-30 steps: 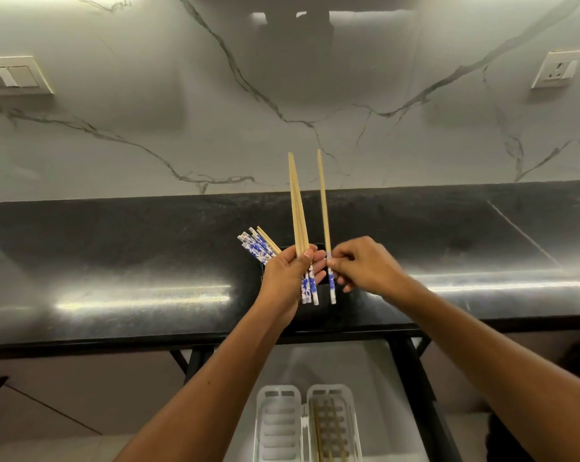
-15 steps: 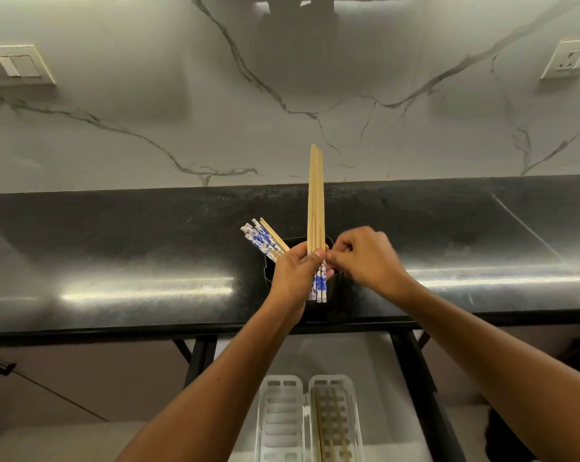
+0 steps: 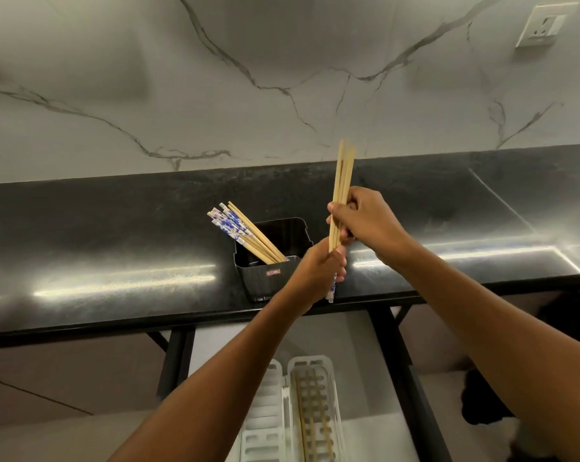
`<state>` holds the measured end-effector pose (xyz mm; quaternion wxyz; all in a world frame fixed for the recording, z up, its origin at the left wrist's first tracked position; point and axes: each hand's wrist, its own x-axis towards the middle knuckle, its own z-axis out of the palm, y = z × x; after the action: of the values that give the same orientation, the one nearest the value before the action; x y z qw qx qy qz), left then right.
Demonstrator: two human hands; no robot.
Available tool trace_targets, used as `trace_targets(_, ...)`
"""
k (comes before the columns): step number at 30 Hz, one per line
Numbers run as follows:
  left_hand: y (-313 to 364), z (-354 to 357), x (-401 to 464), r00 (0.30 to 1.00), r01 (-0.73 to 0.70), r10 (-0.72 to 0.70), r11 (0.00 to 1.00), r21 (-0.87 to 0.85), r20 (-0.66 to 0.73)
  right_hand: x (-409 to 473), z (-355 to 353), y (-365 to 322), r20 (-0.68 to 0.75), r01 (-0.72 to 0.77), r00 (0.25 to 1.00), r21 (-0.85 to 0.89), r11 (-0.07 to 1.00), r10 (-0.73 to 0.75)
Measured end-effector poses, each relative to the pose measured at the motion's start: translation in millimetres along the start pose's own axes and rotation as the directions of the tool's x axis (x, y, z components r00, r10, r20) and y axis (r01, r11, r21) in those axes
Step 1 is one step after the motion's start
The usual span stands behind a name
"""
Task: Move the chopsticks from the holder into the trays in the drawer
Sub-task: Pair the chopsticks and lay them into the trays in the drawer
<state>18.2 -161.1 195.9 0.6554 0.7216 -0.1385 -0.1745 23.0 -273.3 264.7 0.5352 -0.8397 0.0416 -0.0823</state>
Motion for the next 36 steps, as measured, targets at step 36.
trace_targets(36,-68,36,32,0.976,-0.131,0.173,0.951,0.279,-0.131,1,6,106,-0.026,0.078,0.996,-0.11,0.991,-0.082)
